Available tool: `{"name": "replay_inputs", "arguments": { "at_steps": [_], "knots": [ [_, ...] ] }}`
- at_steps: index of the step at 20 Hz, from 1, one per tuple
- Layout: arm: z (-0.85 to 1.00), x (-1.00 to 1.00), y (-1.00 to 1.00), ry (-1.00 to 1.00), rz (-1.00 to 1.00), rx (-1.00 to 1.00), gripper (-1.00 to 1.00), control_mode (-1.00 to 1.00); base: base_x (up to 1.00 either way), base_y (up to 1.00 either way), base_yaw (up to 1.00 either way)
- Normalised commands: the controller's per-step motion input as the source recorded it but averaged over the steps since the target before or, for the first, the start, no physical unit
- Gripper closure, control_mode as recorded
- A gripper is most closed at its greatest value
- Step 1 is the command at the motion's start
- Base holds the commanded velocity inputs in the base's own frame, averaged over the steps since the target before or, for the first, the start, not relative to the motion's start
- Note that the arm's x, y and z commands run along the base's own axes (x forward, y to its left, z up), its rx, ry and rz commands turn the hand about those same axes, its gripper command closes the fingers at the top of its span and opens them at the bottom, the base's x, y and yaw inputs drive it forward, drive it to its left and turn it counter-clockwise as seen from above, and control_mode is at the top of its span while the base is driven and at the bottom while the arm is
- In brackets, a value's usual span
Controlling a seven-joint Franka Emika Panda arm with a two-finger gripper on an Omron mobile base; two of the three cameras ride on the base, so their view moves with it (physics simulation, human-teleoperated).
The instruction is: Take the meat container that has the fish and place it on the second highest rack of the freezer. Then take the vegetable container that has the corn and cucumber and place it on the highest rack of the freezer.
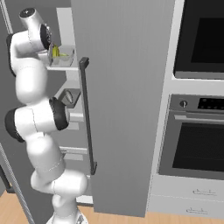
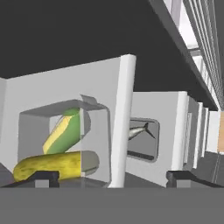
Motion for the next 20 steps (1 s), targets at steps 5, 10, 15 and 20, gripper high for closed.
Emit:
{"name": "replay_inputs", "arguments": {
  "at_steps": [5,10,15,20],
  "knots": [
    [-0.38,-1.00,-0.43,-0.02,0.14,0.29,-1.00,-1.00,0.00,0.00,0.00],
    [-0.30,-1.00,-0.09,-0.01,0.26,0.15,-1.00,-1.00,0.00,0.00,0.00],
    [-0.08,-1.00,0.00,0.00,0.47,0.00,-1.00,-1.00,0.00,0.00,0.00],
    [0.00,-1.00,0.00,0.01,0.61,-0.09,-1.00,-1.00,0.00,0.00,0.00]
  ]
}}
